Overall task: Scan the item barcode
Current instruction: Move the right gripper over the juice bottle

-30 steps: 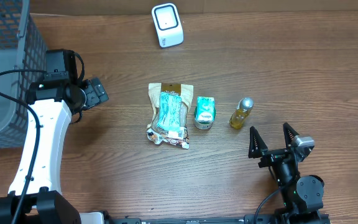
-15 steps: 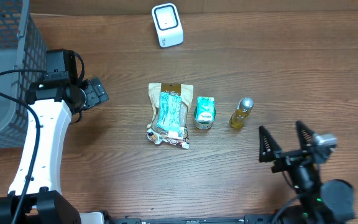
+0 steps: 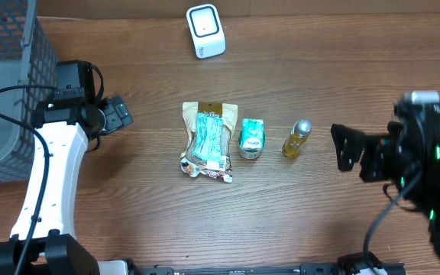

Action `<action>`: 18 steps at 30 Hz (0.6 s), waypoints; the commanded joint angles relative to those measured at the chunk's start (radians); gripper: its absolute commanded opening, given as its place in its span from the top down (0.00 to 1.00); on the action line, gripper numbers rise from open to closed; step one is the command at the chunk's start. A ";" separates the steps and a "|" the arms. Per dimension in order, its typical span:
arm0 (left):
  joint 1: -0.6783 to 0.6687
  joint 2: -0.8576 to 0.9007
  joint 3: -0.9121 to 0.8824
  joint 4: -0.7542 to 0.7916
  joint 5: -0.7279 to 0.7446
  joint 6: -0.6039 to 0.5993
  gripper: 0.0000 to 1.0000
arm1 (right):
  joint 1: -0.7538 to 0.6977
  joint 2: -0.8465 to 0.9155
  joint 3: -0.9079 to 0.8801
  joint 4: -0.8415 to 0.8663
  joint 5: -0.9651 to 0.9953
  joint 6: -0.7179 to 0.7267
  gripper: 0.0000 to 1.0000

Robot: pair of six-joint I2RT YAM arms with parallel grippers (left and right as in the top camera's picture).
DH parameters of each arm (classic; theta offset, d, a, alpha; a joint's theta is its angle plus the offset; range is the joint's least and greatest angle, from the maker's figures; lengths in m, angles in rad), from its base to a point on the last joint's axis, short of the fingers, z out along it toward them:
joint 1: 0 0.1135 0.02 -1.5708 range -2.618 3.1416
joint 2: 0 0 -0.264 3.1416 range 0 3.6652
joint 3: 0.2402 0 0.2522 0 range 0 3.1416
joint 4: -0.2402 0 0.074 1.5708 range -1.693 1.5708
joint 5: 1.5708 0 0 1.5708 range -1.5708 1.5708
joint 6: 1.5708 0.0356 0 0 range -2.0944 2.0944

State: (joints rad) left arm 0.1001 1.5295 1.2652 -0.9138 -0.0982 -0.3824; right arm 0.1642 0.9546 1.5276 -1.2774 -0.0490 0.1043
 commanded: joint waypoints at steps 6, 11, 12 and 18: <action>0.002 -0.011 0.009 0.002 -0.009 0.012 0.00 | -0.001 0.330 0.213 -0.191 -0.105 0.026 0.00; 0.002 -0.011 0.009 0.002 -0.009 0.013 0.00 | -0.001 0.451 0.213 -0.254 -0.113 0.050 0.04; 0.002 -0.011 0.009 0.002 -0.009 0.013 0.00 | -0.001 0.477 0.212 -0.261 -0.110 0.093 0.05; 0.002 -0.011 0.009 0.002 -0.009 0.012 0.00 | -0.001 0.568 0.204 -0.273 -0.109 0.187 0.02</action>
State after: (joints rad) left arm 0.1001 1.5295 1.2652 -0.9134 -0.0986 -0.3824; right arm 0.1642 1.4944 1.7233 -1.5494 -0.1497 0.2192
